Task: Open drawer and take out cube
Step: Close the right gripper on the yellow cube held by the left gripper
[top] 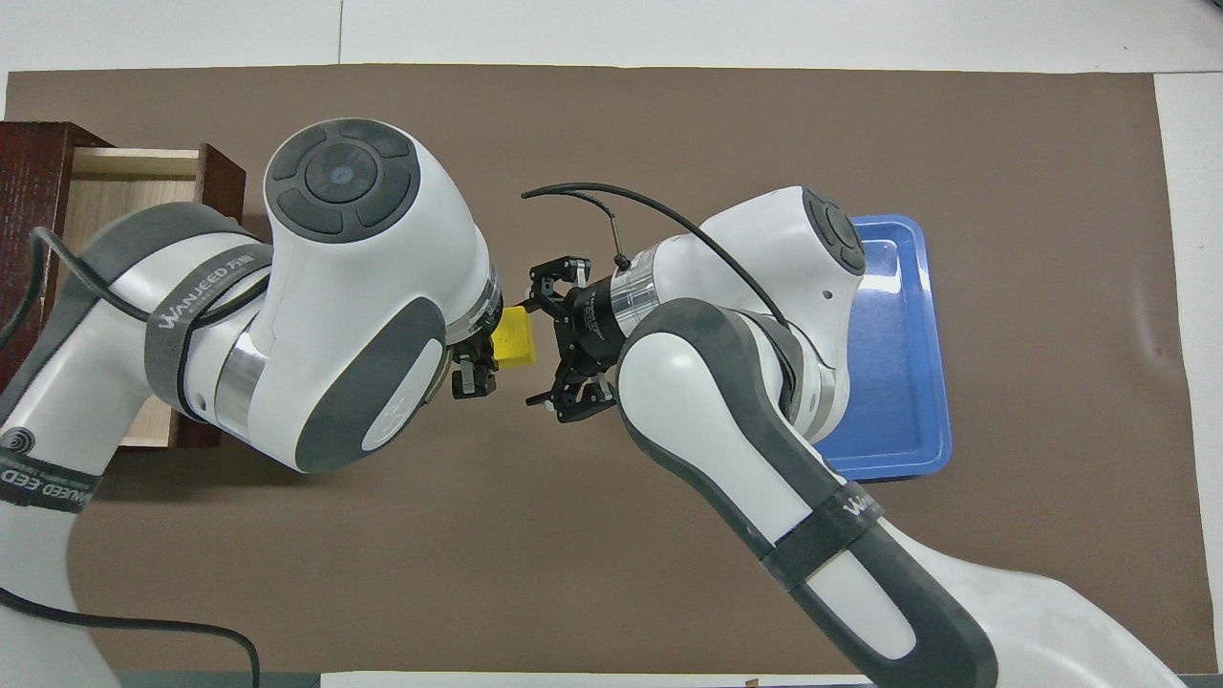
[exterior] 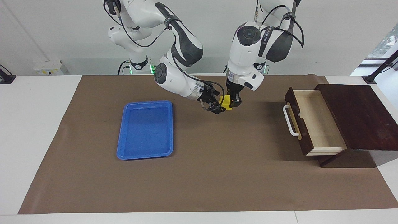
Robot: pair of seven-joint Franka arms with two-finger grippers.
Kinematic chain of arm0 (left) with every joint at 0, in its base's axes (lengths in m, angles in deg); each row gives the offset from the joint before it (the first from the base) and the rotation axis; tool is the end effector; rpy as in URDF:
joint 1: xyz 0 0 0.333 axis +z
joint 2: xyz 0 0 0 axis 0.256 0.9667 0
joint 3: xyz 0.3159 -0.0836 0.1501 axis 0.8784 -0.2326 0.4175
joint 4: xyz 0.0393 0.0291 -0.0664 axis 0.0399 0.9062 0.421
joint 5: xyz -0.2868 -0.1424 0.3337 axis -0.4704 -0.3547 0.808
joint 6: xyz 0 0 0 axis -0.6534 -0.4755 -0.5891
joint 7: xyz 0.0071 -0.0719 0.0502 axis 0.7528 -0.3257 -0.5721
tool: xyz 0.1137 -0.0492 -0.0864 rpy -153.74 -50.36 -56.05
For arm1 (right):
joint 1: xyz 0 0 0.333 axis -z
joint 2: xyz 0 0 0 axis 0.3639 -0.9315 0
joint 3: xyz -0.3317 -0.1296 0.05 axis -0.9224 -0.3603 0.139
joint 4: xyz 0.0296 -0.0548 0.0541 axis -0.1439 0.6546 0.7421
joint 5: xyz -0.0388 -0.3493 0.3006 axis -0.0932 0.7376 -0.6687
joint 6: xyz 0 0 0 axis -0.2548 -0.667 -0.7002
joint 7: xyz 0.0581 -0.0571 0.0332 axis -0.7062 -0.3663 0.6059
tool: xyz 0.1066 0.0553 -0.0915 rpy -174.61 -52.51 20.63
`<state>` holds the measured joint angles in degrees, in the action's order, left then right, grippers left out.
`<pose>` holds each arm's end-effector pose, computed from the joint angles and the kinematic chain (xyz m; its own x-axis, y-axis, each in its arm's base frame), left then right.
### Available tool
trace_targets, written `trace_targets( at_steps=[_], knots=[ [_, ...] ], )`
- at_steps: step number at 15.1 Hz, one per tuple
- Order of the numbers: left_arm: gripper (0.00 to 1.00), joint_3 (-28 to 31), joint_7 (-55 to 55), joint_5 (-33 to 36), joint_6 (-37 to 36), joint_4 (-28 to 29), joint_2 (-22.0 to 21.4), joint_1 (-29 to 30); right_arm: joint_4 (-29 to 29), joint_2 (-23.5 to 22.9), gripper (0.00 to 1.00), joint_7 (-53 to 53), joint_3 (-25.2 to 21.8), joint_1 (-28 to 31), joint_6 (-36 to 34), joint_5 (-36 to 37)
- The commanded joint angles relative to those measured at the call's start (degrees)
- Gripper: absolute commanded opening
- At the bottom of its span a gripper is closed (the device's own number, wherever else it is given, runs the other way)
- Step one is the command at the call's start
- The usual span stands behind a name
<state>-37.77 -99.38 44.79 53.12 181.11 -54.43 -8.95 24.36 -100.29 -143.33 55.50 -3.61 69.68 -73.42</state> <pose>0.5750 -0.3789 0.4990 -0.0241 0.9997 0.0034 0.9970 0.0243 -0.0741 0.6070 0.4429 0.4048 0.0985 -0.6912 -0.7159 -0.9826 -0.1814 0.0399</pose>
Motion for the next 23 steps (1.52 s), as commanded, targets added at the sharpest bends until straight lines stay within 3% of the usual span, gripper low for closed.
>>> trace_targets(
  at_steps=[1, 5, 17, 18, 19, 21, 23],
  knots=[
    [0.00, 1.21, -0.44, -0.32, 2.45, 0.53, -0.17, -0.65, 3.59, 3.60, 1.00, -0.86, 0.33, -0.80, -0.93, 0.36],
    [0.00, 1.21, -0.35, -0.32, 2.62, 0.44, -0.17, -0.65, 3.59, 3.43, 1.00, -1.22, 0.24, 0.69, 1.88, -4.20],
    [0.00, 1.21, -0.44, -0.32, 2.53, 0.35, -0.17, -0.65, 4.47, 3.43, 1.00, -1.13, 0.33, -0.89, 6.02, -4.74],
    [0.00, 1.21, -0.44, -0.32, 2.53, 0.35, -0.17, -0.65, 4.47, 3.43, 0.95, -1.13, 0.25, -0.98, 5.93, -4.74],
    [0.00, 1.21, -0.35, -0.32, 2.53, 0.35, -0.17, -0.65, 4.47, 3.43, 0.79, -0.87, 0.24, -0.98, 5.93, -4.65],
    [0.00, 1.21, -0.35, -0.32, 2.53, 0.35, -0.17, -0.65, 4.38, 3.34, 0.00, -1.39, 0.33, -0.98, 5.75, -4.65],
    [0.00, 1.21, -0.35, -0.32, 2.53, 0.35, -0.17, -0.65, 4.12, 3.34, 0.00, -1.57, 0.24, -0.98, 5.31, -4.56]
  ],
)
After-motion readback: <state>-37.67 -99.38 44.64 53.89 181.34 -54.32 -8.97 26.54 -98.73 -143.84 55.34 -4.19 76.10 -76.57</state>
